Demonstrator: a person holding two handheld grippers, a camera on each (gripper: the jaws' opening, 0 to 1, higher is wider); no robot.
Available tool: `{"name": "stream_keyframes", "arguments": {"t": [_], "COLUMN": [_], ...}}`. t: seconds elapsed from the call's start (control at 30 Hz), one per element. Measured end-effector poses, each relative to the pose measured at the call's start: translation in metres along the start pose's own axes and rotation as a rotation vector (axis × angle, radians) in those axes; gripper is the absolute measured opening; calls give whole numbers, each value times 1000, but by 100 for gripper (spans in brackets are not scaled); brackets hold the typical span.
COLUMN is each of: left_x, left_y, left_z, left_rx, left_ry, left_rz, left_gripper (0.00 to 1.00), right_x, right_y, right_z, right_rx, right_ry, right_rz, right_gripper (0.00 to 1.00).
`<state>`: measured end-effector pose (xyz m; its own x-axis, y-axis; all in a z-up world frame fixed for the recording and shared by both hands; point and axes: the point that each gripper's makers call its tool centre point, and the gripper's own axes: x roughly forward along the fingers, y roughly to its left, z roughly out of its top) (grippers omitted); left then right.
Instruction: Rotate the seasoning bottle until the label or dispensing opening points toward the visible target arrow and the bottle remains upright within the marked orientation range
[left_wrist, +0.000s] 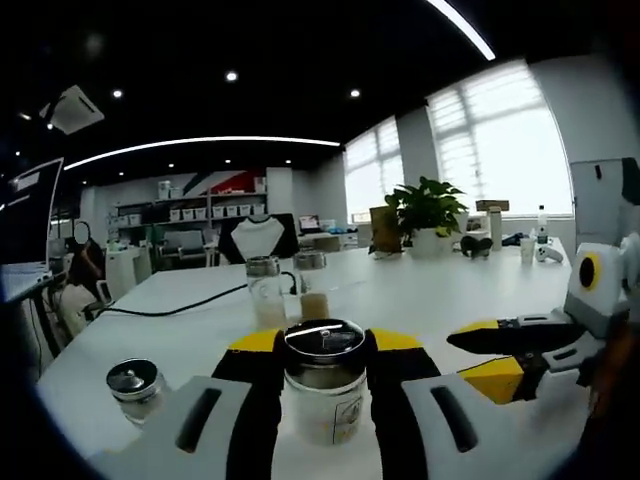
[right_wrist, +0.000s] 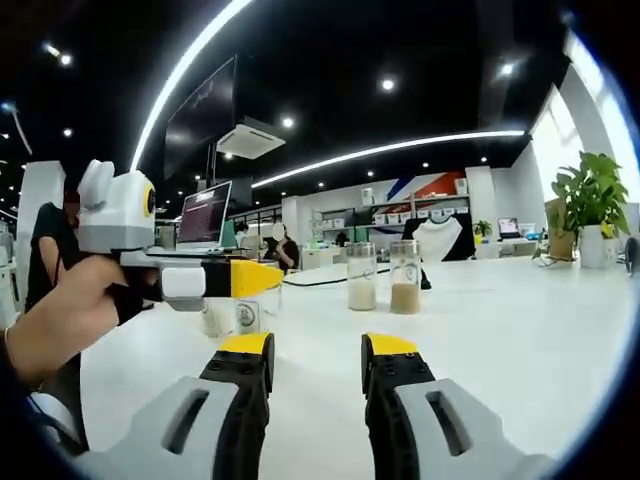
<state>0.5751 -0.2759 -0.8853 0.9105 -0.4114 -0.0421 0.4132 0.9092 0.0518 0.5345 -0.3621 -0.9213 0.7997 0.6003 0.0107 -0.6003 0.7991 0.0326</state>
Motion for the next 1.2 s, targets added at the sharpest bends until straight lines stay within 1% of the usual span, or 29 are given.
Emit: {"name": "stream_keyframes", "arguments": {"t": [0.07,0.27,0.4,0.7,0.77,0.97,1.0,1.2], "left_x": [0,-3,-6,-9,-10,-11,-11,-14], "left_y": [6,34,45,51,51,53,54,50], "left_z": [-2,-10,-12,-16,-17,-26,-24,-26], "left_rx": [2,-34,-39,-54,-61,-73,-75,-69], "left_ry": [4,7,7,10,3,18,7,10], "left_rz": [7,61,87,104,105,110,109,106], "left_gripper": [33,33,33,33,33,33,33,34], "right_x": [1,0,1,3,3,3,3,4], "right_y": [0,-2,-2,-3,-3,-4,-4,-3], "right_z": [0,0,-1,-2,-3,-6,-6,-7], "right_rx": [-2,-3,-4,-3,-3,3,3,10], "right_ry": [1,7,14,20,24,30,30,32], "right_rz": [0,-5,-4,-5,-5,-7,-7,-5], "right_gripper": [32,32,32,32,32,32,32,32]}}
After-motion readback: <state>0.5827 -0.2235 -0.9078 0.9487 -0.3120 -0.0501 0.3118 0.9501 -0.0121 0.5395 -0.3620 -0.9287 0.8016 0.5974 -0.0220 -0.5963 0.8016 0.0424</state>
